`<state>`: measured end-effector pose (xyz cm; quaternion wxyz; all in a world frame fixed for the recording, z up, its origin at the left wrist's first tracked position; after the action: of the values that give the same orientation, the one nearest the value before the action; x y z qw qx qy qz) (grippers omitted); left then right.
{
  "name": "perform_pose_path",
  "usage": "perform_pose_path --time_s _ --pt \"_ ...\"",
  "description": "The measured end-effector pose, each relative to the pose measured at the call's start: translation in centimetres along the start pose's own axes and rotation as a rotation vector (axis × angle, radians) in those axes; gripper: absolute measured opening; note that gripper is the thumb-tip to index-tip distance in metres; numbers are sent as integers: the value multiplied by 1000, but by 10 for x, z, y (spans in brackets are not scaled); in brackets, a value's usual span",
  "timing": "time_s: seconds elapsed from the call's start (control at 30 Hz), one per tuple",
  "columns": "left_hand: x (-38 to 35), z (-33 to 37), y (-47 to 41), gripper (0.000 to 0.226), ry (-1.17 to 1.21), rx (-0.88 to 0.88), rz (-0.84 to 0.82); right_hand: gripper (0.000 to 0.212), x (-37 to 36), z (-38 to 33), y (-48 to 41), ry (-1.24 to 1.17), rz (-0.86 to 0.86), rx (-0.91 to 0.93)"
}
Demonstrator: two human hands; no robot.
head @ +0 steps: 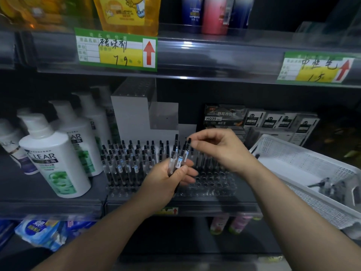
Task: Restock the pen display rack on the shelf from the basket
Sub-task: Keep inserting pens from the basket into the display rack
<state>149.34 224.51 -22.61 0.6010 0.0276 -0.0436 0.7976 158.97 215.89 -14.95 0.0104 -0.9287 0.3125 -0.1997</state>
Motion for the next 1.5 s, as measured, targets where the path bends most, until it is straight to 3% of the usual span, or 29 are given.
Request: perform_pose_path --time_s 0.17,0.33,0.57,0.63,0.77,1.07,1.5 --pt "-7 -1 -3 19 -20 0 -15 9 3 2 0 -55 -19 6" --pt "13 8 -5 21 -134 -81 113 10 42 3 2 -156 143 10" --pt "22 25 -1 18 -151 -169 160 6 69 27 5 193 354 -10" --pt "19 20 -3 25 -77 -133 130 5 64 32 4 274 351 -1" --pt "18 17 -4 19 45 -83 112 7 51 38 -1 346 305 -2" --pt "22 25 1 13 -156 -121 155 9 21 48 -7 580 193 -44" --pt "18 3 -2 15 -2 -36 95 9 23 39 -5 653 223 -23"
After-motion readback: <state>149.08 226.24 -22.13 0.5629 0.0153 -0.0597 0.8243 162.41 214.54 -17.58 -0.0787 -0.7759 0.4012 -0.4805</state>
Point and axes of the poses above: each hand's wrist, its own y-axis away from the middle knuckle, its own x-axis out of the back of the hand, z = x × y, the point moved 10 cm from there along -y, towards the middle knuckle, and after that the axes turned 6 degrees about -z, right-handed, at the moved point
